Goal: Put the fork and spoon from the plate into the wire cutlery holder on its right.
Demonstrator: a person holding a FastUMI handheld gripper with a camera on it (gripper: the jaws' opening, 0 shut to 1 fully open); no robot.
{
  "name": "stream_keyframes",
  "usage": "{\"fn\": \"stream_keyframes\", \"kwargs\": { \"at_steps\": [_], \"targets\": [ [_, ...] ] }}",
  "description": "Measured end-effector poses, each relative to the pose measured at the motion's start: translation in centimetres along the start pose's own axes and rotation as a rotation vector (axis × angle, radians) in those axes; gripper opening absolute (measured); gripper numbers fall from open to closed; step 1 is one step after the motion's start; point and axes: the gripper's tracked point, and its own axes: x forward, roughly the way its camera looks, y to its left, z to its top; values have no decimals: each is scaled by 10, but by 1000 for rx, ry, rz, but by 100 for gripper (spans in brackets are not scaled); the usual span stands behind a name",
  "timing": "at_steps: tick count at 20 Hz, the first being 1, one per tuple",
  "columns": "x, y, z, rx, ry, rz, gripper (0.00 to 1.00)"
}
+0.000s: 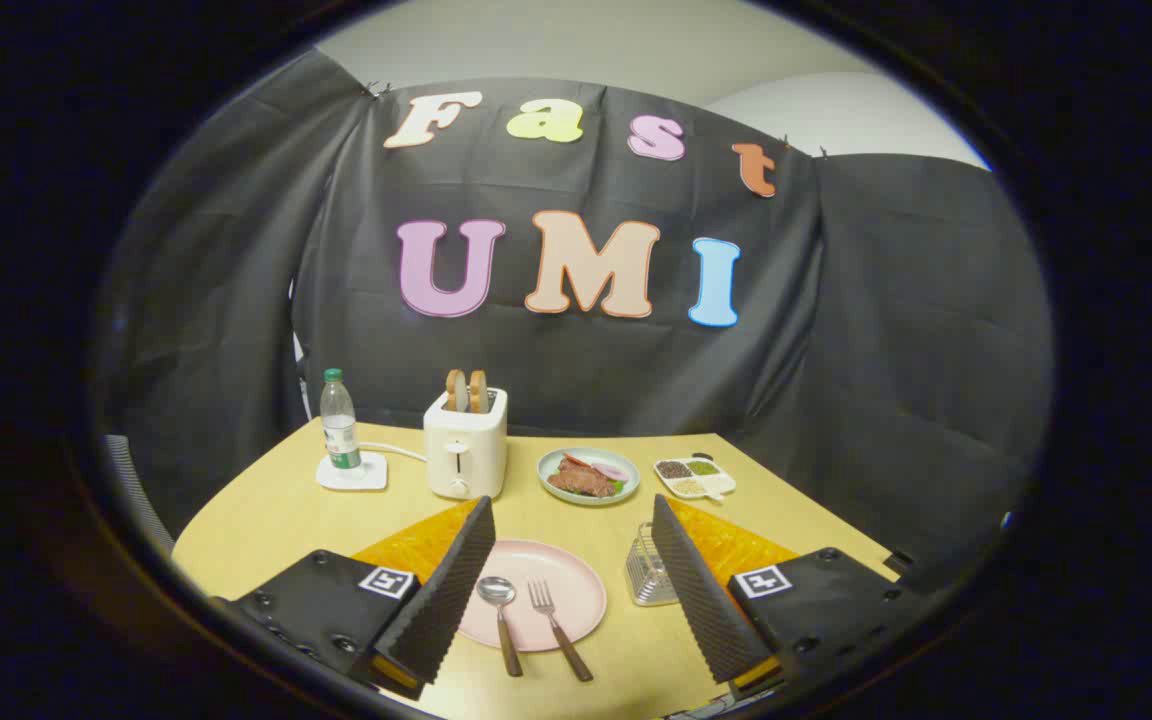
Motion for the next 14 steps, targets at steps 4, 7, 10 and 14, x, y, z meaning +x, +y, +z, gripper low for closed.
{"fn": "stream_keyframes", "kwargs": {
  "at_steps": [4,7,10,14],
  "targets": [
    [-4,-5,-4,3,1,-7,100],
    [-6,-8,-8,6,9,-7,100],
    [-10,-6,-16,8,21,7,100],
    [-16,0,-29,5,44,31,100]
  ]
}}
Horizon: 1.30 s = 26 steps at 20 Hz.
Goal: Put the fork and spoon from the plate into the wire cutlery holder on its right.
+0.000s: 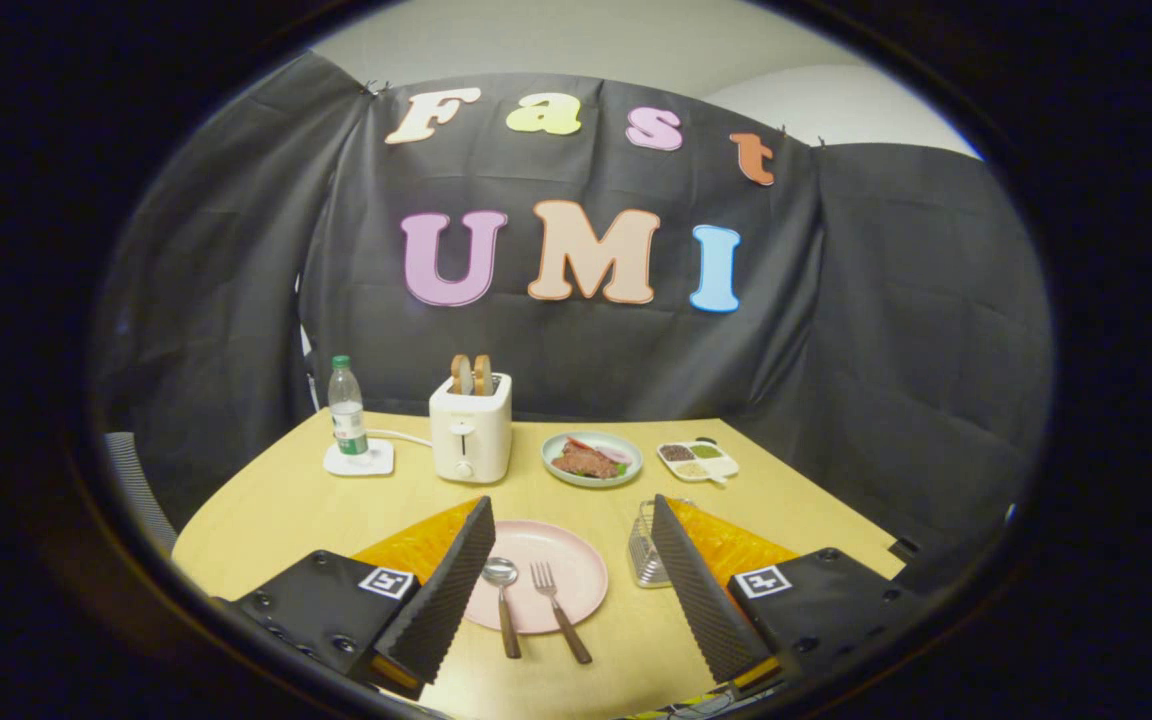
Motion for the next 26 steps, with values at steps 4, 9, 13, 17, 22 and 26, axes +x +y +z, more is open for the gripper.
{"fn": "stream_keyframes", "kwargs": {
  "at_steps": [4,9,13,17,22,26],
  "targets": [
    [-1,4,-16,-20,30,24,100],
    [2,-5,-42,-64,69,34,99],
    [6,-11,-62,-91,96,57,99],
    [14,-16,-93,-115,149,88,99],
    [25,-18,-140,-118,233,120,88],
    [34,-14,-164,-121,274,160,84]
  ]
}}
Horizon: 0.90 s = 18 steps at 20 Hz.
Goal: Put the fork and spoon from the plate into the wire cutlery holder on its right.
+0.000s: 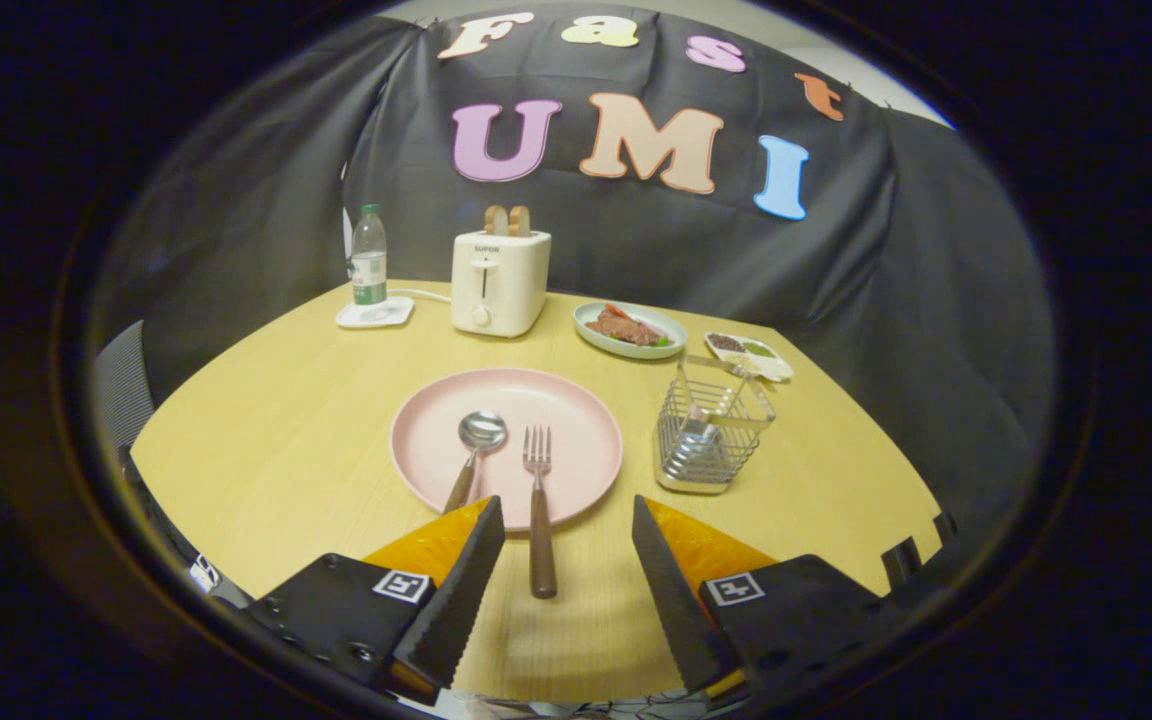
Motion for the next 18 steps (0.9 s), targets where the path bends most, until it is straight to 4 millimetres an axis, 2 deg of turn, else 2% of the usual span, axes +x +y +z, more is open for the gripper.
{"fn": "stream_keyframes", "kwargs": {
  "at_steps": [5,8,15,16,18],
  "targets": [
    [14,5,-16,5,25,54,84],
    [22,4,-23,0,38,73,72],
    [27,21,-30,-1,59,136,44],
    [27,24,-32,-4,65,145,45],
    [27,21,-32,-21,67,134,22]
  ]
}}
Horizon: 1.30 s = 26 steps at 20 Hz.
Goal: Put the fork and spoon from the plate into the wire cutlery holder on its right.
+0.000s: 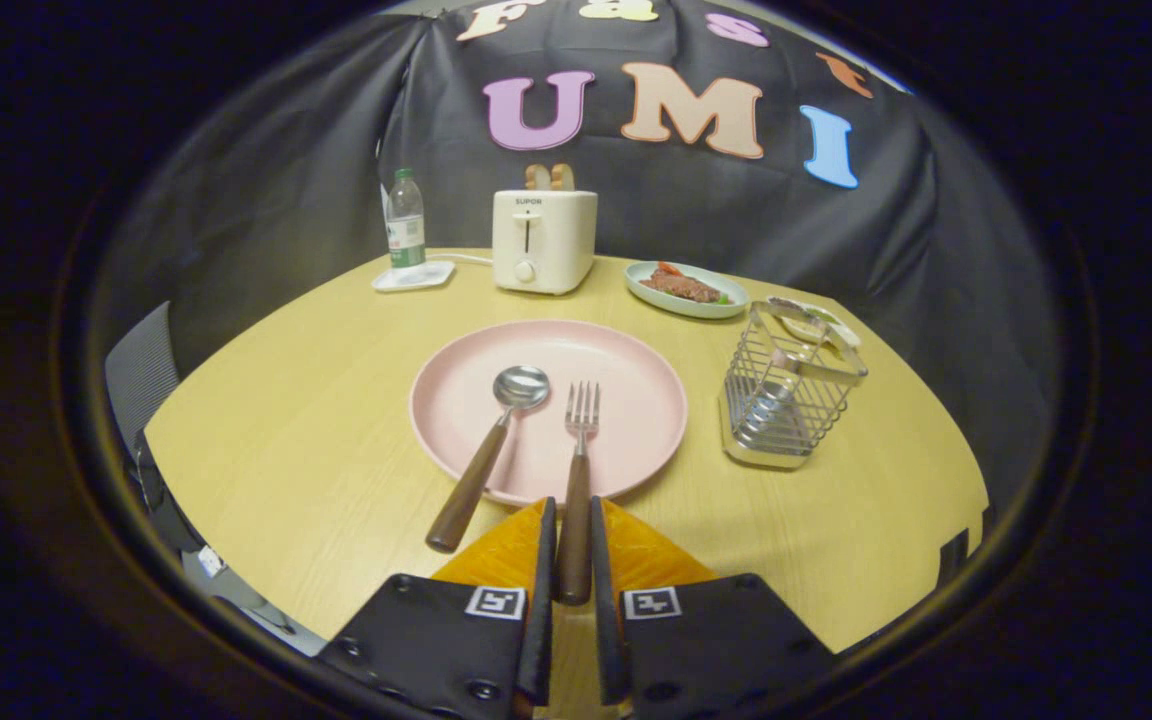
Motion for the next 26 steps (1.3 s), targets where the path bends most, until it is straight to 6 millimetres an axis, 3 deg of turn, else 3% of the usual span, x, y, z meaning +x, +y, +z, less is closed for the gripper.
{"fn": "stream_keyframes", "kwargs": {
  "at_steps": [7,8,13,16,26],
  "targets": [
    [-4,1,-3,60,5,17,13],
    [-6,1,-1,68,4,16,8],
    [-11,-9,0,73,20,-27,7],
    [-21,-18,14,79,10,-56,7],
    [-59,-46,89,146,-41,-170,7]
  ]
}}
